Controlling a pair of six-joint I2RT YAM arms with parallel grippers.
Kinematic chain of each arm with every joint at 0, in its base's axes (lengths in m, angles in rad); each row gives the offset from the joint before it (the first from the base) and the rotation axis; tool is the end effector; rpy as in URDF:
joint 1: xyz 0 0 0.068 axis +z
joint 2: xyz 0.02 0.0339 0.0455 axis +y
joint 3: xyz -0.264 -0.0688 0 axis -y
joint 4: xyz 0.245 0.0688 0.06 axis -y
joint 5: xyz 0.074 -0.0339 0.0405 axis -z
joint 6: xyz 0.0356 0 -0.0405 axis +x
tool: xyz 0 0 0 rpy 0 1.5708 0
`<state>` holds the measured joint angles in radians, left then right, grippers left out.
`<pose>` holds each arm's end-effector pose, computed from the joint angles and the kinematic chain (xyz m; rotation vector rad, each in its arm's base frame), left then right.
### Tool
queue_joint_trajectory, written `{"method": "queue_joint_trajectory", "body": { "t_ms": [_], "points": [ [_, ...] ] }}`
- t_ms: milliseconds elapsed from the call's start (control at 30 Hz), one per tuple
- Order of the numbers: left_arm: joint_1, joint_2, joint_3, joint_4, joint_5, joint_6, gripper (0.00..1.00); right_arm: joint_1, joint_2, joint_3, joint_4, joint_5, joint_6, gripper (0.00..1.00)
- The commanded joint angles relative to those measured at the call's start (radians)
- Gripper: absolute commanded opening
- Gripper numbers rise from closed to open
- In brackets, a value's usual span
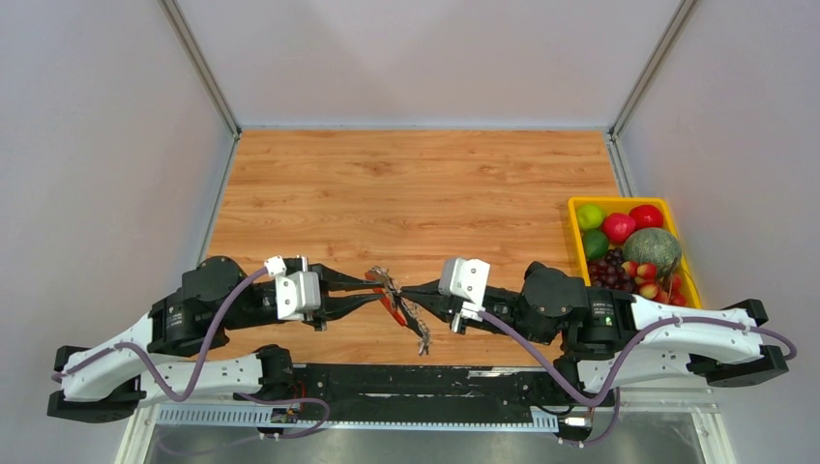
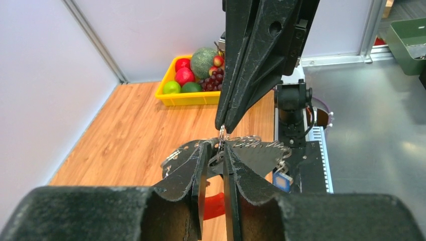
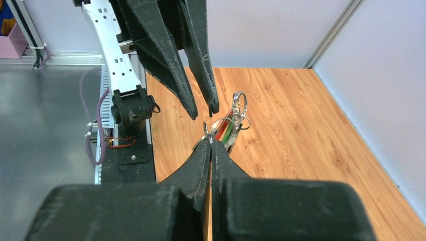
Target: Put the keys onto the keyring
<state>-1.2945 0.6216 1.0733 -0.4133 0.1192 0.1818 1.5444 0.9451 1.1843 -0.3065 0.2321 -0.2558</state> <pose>0.0256 -0.1059 0.4324 1.1586 1.1251 -0.9662 0.0134 0.1973 0.4365 -1.2072 1.1924 0.7900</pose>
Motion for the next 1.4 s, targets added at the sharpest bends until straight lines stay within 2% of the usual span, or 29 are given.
{"method": "queue_joint_trajectory", "body": {
  "t_ms": [0, 200, 1233, 1300, 1367],
  "points": [
    [-0.003, -0.019, -0.015, 0.051, -0.013, 0.009, 0.26, 0.006, -0.023, 0.009, 0.09, 0.042, -0.009, 0.0],
    [-0.003, -0.04, -0.027, 0.075, -0.011, 0.004, 0.29, 0.007, -0.019, 0.011, 0.094, 0.046, -0.008, 0.0],
    [-0.003, 0.0, -0.034, 0.076, 0.002, 0.005, 0.28, 0.008, 0.003, 0.037, 0.131, 0.001, -0.028, 0.0],
    [-0.003, -0.001, -0.035, 0.077, 0.001, 0.005, 0.26, 0.008, 0.003, 0.038, 0.132, 0.002, -0.029, 0.0],
    [-0.004, 0.0, -0.033, 0.074, 0.001, 0.005, 0.16, 0.009, 0.0, 0.037, 0.137, 0.002, -0.028, 0.0]
  ]
}}
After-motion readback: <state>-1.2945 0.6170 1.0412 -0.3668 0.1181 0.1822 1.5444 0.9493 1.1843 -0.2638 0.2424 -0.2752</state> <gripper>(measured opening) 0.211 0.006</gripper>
